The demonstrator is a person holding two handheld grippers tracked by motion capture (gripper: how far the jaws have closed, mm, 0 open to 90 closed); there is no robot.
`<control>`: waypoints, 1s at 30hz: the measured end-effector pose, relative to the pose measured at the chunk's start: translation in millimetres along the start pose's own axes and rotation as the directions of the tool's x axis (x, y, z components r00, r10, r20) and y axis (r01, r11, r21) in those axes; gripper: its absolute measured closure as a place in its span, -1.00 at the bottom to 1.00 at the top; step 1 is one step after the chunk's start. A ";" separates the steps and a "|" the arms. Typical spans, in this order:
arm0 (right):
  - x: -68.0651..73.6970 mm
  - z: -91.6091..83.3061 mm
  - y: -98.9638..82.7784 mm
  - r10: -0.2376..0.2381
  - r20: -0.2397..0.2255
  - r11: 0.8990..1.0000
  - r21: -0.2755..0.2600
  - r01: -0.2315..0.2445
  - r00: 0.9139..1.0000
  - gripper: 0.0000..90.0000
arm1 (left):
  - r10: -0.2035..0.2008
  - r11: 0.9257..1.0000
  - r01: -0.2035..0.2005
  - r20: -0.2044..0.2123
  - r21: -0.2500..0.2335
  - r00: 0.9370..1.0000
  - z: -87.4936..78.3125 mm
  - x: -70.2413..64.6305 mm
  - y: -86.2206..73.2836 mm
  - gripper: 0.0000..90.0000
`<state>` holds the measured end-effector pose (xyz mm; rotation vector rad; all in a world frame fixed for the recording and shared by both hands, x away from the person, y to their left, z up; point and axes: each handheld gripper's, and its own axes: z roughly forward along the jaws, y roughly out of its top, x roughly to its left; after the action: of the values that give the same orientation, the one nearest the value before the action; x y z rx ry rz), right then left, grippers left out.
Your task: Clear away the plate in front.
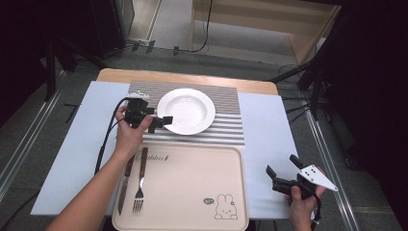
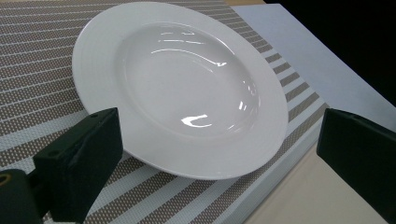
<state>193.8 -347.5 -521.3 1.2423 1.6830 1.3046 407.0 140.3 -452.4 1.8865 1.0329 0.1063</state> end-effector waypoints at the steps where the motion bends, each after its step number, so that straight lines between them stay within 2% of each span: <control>1: -0.1 -0.1 0.0 0.001 -0.001 1.000 0.002 -0.001 1.000 -1.00 | -0.004 1.000 0.004 -0.001 -0.001 1.000 1.5 0.8 0.8 -1.00; 12: -1.0 0.2 -0.1 0.008 -0.007 1.000 0.002 -0.008 1.000 -1.00 | -0.038 0.999 0.038 -0.027 0.011 0.999 12.0 13.5 7.2 -1.00; 22: -1.0 0.5 -0.2 0.011 -0.010 1.000 0.003 -0.011 1.000 -1.00 | -0.098 0.995 0.100 -0.048 0.023 0.994 23.6 31.9 12.6 -1.00; 27: -1.0 0.6 -0.2 0.012 -0.010 1.000 0.005 -0.012 1.000 -1.00 | -0.095 0.995 0.097 -0.054 0.039 0.994 30.9 33.5 11.5 -1.00; 30: -1.3 1.1 -0.3 0.011 -0.011 1.000 0.004 -0.011 1.000 -1.00 | -0.107 0.992 0.110 -0.058 0.055 0.993 37.1 36.4 10.5 -1.00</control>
<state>195.2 -348.4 -522.0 1.2505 1.6889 1.3175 454.0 137.8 -476.7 1.8838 1.1849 0.0657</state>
